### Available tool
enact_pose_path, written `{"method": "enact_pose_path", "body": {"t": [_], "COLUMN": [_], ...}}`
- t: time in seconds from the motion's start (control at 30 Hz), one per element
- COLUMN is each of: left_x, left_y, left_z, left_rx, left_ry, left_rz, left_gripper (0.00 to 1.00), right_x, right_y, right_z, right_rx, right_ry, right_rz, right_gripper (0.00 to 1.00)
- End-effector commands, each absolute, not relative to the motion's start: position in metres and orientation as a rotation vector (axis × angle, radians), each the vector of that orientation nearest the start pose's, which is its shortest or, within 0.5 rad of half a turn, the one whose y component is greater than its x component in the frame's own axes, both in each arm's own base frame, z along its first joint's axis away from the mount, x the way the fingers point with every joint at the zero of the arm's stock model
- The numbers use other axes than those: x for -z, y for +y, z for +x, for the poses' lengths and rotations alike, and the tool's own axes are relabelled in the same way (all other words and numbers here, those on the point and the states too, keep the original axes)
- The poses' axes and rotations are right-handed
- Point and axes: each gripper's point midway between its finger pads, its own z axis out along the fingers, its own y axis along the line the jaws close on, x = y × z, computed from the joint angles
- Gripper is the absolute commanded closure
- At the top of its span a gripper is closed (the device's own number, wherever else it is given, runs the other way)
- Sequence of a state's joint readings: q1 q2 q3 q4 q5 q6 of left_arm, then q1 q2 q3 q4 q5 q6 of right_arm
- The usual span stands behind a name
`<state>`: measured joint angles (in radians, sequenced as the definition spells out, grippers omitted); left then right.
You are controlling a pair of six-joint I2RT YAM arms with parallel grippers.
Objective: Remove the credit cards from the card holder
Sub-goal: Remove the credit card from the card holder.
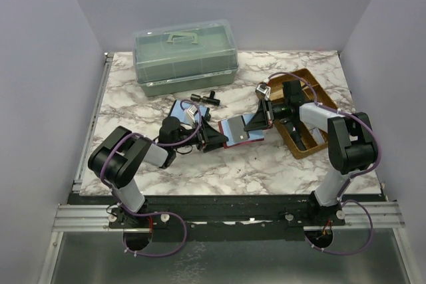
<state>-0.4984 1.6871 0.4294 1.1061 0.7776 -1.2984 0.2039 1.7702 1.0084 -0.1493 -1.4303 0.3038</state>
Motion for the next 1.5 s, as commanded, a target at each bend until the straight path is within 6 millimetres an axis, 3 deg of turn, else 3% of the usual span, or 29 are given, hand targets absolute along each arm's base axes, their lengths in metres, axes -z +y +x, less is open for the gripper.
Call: {"method": "enact_pose_path", "body": {"t": [0.0, 0.23, 0.37, 0.63, 1.13, 1.47], "left_x": [-0.144, -0.159, -0.16, -0.171, -0.183, -0.164], "left_y": [-0.307, -0.32, -0.321, -0.296, -0.282, -0.27], "left_z": [0.243, 0.248, 0.246, 0.24, 0.24, 0.246], "left_rx": [1.917, 2.01, 2.058, 2.15, 2.132, 2.066], "left_ry": [2.061, 2.035, 2.001, 1.875, 1.84, 1.918], "left_rz": [-0.048, 0.002, 0.006, -0.052, -0.036, -0.099], "left_gripper": [0.39, 0.64, 1.0, 1.0, 1.0, 1.0], "right_x": [-0.166, -0.165, -0.166, -0.159, -0.149, -0.16], "right_y": [0.236, 0.236, 0.236, 0.23, 0.22, 0.173], "right_z": [0.263, 0.264, 0.263, 0.273, 0.284, 0.308], "right_rx": [-2.019, -2.025, -2.019, -1.927, -1.841, -1.478], "right_ry": [2.111, 2.113, 2.112, 2.145, 2.18, 2.155], "right_rz": [-0.577, -0.573, -0.578, -0.546, -0.504, -0.546], "right_gripper": [1.0, 1.0, 1.0, 1.0, 1.0, 1.0]}}
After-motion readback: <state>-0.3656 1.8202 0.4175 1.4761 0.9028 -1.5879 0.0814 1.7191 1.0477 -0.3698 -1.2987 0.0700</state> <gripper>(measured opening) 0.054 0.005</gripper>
